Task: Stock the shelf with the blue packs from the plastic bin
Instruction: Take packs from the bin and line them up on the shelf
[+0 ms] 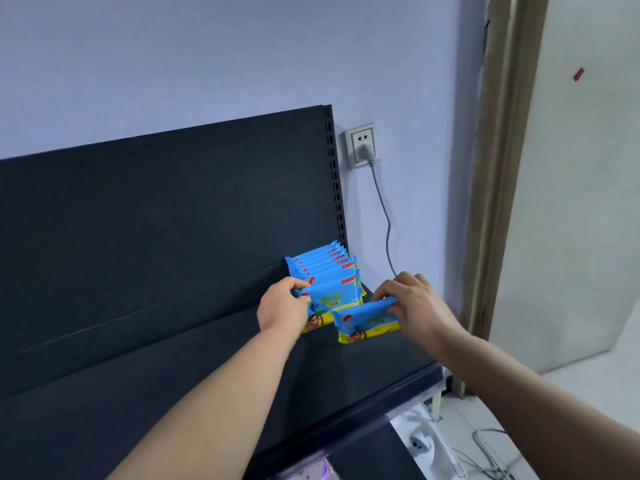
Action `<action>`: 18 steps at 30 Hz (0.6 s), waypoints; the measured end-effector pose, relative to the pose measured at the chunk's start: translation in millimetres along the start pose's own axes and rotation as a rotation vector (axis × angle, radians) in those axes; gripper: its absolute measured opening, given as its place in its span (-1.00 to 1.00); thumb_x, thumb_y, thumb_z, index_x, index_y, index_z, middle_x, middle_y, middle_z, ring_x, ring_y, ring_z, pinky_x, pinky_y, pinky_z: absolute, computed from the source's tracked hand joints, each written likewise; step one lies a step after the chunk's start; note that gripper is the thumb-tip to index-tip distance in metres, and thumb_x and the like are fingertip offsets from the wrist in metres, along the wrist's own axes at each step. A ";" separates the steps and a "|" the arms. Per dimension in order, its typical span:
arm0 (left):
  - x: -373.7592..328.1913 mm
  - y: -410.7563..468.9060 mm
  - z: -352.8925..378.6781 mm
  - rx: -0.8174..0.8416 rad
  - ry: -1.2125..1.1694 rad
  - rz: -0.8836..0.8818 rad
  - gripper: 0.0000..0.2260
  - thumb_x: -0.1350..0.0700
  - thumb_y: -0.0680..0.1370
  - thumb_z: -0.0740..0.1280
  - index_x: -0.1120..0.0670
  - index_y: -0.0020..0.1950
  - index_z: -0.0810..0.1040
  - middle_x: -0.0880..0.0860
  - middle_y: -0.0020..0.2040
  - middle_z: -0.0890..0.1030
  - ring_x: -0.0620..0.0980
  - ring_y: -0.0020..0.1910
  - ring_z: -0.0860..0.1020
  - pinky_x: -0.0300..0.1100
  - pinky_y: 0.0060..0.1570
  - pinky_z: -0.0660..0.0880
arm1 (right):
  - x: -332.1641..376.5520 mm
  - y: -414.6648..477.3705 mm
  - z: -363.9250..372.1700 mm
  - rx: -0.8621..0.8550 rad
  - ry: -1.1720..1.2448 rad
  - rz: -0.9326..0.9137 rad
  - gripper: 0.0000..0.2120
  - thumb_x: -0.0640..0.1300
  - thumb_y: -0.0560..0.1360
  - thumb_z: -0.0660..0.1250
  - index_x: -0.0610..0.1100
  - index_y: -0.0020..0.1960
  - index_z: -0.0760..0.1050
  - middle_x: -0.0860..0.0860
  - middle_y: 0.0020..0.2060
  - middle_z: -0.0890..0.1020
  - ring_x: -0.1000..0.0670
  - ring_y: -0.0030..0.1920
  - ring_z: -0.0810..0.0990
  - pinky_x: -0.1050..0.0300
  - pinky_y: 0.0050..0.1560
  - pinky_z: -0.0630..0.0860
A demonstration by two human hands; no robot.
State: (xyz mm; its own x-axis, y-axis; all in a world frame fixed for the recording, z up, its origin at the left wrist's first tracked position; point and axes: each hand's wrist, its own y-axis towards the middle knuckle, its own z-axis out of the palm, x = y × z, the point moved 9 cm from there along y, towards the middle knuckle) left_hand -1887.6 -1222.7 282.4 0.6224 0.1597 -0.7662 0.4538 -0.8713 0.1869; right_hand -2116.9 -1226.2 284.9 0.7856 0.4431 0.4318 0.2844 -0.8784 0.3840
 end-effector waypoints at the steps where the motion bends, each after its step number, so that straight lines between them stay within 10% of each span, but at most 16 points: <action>1: -1.5 2.9 5.7 -0.002 -0.008 -0.010 -0.83 0.18 0.51 0.37 -0.12 -0.06 0.58 -0.13 0.03 0.56 -0.06 -0.03 0.57 -0.32 -0.40 0.38 | -5.7 6.5 2.6 0.019 0.009 -0.006 -0.64 -0.31 0.45 0.25 0.07 0.10 0.54 0.14 -0.08 0.39 0.01 0.04 0.33 0.14 -0.01 0.35; 6: 1.0 13.2 31.1 -0.021 -0.028 -0.039 -0.81 0.19 0.50 0.40 -0.12 -0.06 0.59 -0.14 0.01 0.54 -0.07 0.00 0.56 -0.14 -0.08 0.54 | -20.4 35.8 19.4 0.083 0.045 -0.056 -0.66 -0.31 0.47 0.24 0.02 0.15 0.51 0.06 0.03 0.46 0.03 0.03 0.31 0.22 0.01 0.33; 12: 5.2 21.4 36.9 -0.116 -0.138 -0.092 -0.80 0.26 0.49 0.39 -0.04 -0.02 0.61 -0.08 0.07 0.54 -0.06 0.01 0.54 -0.27 -0.19 0.46 | -26.5 60.7 38.7 0.067 0.168 -0.090 -0.72 -0.33 0.45 0.29 -0.07 0.10 0.53 0.00 0.04 0.44 -0.06 0.13 0.41 0.02 0.08 0.50; 15: 12.0 24.0 37.1 -0.162 -0.201 -0.125 -0.85 0.22 0.52 0.36 -0.02 0.00 0.57 -0.07 0.07 0.54 -0.07 0.02 0.53 -0.43 -0.37 0.41 | -22.9 72.3 43.8 0.038 0.213 -0.116 -0.71 -0.36 0.46 0.28 -0.10 0.10 0.55 -0.02 0.07 0.40 -0.02 0.15 0.40 0.24 0.09 0.46; 18: 18.7 22.3 31.8 -0.224 -0.286 -0.110 -0.92 0.14 0.57 0.28 -0.02 -0.08 0.52 -0.02 0.04 0.58 -0.04 0.03 0.53 -0.23 -0.09 0.50 | -17.0 84.6 49.7 0.029 0.224 -0.125 -0.67 -0.35 0.46 0.29 -0.10 0.17 0.52 -0.02 0.17 0.37 0.00 0.21 0.37 0.34 0.10 0.38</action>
State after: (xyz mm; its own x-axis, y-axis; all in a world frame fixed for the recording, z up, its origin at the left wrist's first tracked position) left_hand -1886.2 -1253.9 252.7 0.3738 0.0832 -0.9238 0.6561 -0.7277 0.1999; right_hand -2078.9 -1316.9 269.5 0.6028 0.5741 0.5541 0.3899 -0.8178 0.4232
